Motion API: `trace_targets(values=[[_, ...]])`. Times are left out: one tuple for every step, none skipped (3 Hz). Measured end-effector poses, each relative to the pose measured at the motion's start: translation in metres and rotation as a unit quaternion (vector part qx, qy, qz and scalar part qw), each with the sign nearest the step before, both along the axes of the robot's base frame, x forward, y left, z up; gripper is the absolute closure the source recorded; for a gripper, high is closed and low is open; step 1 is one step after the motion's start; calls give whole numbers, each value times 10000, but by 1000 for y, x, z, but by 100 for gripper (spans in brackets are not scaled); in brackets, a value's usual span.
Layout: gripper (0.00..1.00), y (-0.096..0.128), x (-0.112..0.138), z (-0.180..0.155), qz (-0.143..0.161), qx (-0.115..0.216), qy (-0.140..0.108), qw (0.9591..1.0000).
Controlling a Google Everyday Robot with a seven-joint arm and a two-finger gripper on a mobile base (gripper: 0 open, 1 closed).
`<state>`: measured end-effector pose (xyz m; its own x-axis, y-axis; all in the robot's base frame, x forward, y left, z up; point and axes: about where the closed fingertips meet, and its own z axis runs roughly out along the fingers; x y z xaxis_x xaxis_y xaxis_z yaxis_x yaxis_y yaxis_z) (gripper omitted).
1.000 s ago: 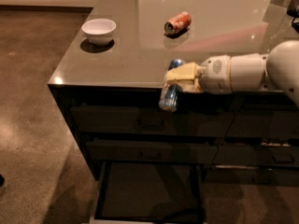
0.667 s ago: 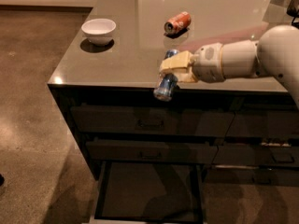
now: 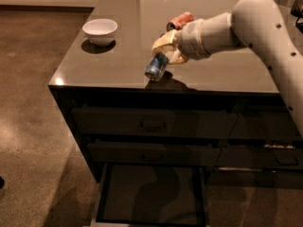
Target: Pick redbull can from bottom drawer and place on counter
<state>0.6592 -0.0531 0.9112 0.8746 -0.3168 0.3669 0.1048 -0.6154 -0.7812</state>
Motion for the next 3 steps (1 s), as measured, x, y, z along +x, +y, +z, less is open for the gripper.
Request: trace_targets(values=[[100, 4, 35, -2, -352, -186, 341, 9986], [83, 0, 61, -13, -614, -390, 718, 9948], [60, 1, 65, -15, -634, -422, 793, 9939]])
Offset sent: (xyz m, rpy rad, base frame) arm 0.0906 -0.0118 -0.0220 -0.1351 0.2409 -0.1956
